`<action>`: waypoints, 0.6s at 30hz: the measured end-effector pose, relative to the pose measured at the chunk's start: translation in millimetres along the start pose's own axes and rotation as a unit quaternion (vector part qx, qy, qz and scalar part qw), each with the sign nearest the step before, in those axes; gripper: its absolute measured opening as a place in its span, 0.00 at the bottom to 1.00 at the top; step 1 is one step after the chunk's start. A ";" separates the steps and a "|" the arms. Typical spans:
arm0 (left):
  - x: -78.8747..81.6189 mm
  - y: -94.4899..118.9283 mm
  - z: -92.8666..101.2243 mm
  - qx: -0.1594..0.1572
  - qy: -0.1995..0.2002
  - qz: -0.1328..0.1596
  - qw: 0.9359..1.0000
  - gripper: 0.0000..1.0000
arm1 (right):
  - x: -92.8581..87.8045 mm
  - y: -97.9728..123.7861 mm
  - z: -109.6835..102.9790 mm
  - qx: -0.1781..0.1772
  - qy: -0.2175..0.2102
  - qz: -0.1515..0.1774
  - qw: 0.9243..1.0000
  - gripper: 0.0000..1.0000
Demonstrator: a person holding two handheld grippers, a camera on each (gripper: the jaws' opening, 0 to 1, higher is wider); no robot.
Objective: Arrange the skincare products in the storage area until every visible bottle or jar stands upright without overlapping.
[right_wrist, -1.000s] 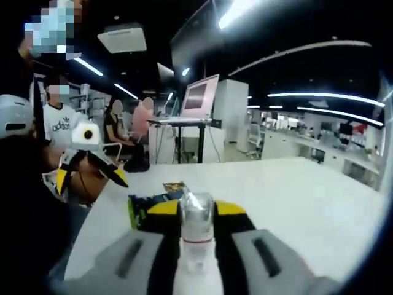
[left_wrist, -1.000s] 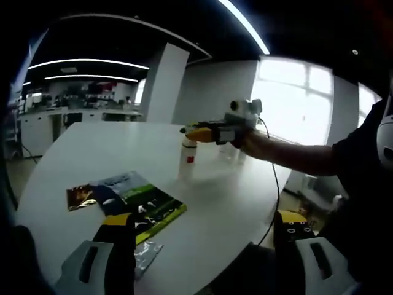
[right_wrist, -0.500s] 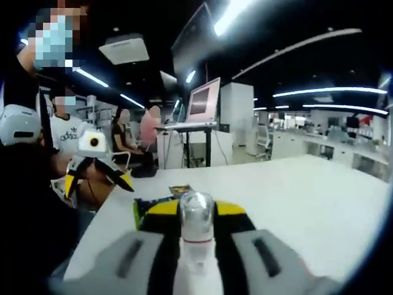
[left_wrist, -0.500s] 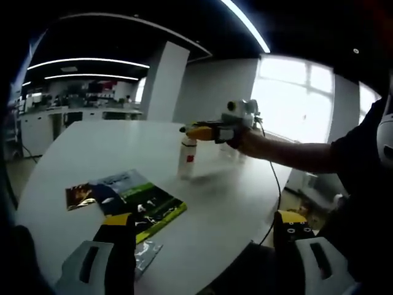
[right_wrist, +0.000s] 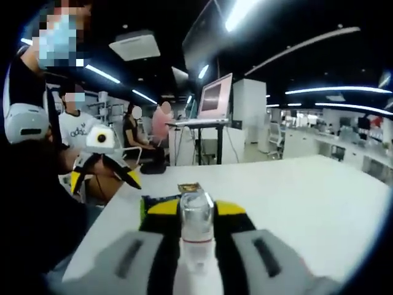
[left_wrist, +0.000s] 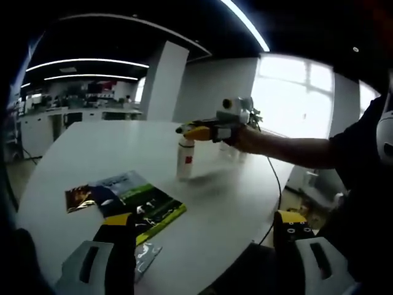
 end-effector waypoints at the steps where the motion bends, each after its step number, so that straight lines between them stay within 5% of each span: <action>1: -0.2 -0.1 -0.2 0.000 0.001 0.000 1.000 0.95 | -0.1 -0.1 0.3 0.001 -0.001 0.001 1.000 0.19; 18: 0.5 -0.9 -0.9 -0.001 0.001 0.001 1.000 0.94 | -12.9 -2.3 -1.4 0.000 0.001 -0.022 1.000 0.22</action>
Point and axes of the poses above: the point that each gripper's makers call its tool centre point, and the gripper's own axes: y roughly backward along the fingers, z roughly to its right, x roughly out of its top, the point moved 1 cm from there along y, roughly backward along the fingers, and after that the axes turned 1 degree about z, right-handed, at the moved point
